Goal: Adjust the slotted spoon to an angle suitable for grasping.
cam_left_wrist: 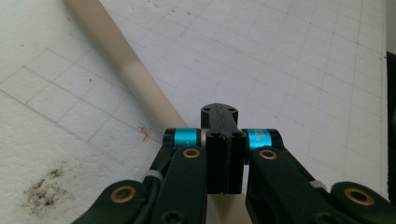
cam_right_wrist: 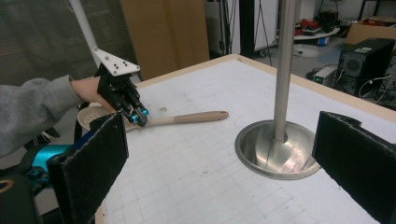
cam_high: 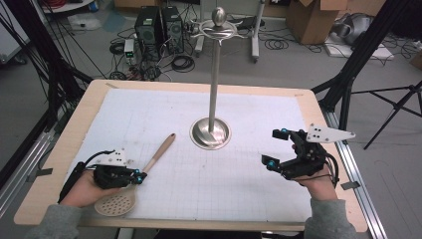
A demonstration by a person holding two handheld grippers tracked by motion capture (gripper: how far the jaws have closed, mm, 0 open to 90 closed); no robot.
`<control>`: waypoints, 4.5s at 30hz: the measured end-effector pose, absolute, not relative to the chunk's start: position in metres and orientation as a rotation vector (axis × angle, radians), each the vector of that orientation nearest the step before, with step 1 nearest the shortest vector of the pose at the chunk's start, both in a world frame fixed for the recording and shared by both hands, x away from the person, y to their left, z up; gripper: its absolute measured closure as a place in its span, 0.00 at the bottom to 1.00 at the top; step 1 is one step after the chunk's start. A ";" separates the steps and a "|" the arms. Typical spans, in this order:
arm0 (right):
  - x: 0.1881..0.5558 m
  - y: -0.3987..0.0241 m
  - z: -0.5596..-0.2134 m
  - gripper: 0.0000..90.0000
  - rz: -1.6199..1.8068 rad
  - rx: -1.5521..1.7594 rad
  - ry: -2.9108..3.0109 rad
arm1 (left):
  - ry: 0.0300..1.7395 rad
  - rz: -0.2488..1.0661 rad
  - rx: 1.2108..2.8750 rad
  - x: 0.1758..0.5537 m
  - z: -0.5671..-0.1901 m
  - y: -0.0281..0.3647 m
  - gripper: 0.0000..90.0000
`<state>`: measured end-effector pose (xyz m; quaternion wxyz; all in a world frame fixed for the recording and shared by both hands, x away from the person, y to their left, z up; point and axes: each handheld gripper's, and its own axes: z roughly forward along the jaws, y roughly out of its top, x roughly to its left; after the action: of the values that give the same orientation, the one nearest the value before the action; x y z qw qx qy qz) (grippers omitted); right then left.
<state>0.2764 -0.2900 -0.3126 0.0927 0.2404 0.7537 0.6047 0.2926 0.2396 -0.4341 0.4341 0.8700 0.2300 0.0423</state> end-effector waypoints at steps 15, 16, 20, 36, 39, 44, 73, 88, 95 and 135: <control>0.270 -0.296 -0.311 0.02 1.803 0.723 2.220 | 0.757 0.147 2.122 0.316 -0.446 0.241 1.00; 0.270 -0.296 -0.311 0.02 1.799 0.727 2.222 | 0.752 0.145 2.122 0.317 -0.447 0.241 1.00; 0.269 -0.299 -0.312 0.02 1.795 0.738 2.218 | 0.708 0.152 2.118 0.318 -0.448 0.239 1.00; 0.262 -0.307 -0.315 0.02 1.779 0.760 2.211 | 0.517 0.079 2.154 0.318 -0.450 0.217 1.00; 0.261 -0.307 -0.315 0.02 1.777 0.758 2.214 | 0.524 0.090 2.158 0.319 -0.450 0.218 1.00; 0.260 -0.308 -0.315 0.02 1.778 0.761 2.211 | 0.576 0.144 2.133 0.319 -0.443 0.224 1.00; 0.263 -0.308 -0.315 0.02 1.789 0.761 2.211 | 0.478 0.281 2.180 0.287 -0.401 0.206 1.00; 0.264 -0.310 -0.315 0.02 1.795 0.786 2.203 | 0.556 0.207 2.259 0.275 -0.413 0.182 1.00; 0.265 -0.308 -0.315 0.02 1.786 0.776 2.214 | 0.537 0.203 2.378 0.276 -0.423 0.182 1.00; 0.265 -0.309 -0.319 0.02 1.793 0.787 2.226 | 0.762 0.214 2.127 0.307 -0.423 0.244 1.00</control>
<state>0.2648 -0.3090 -0.3192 0.0880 0.2645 0.7479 0.6024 0.3072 0.2443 -0.4234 0.4222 0.8496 0.3044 0.0856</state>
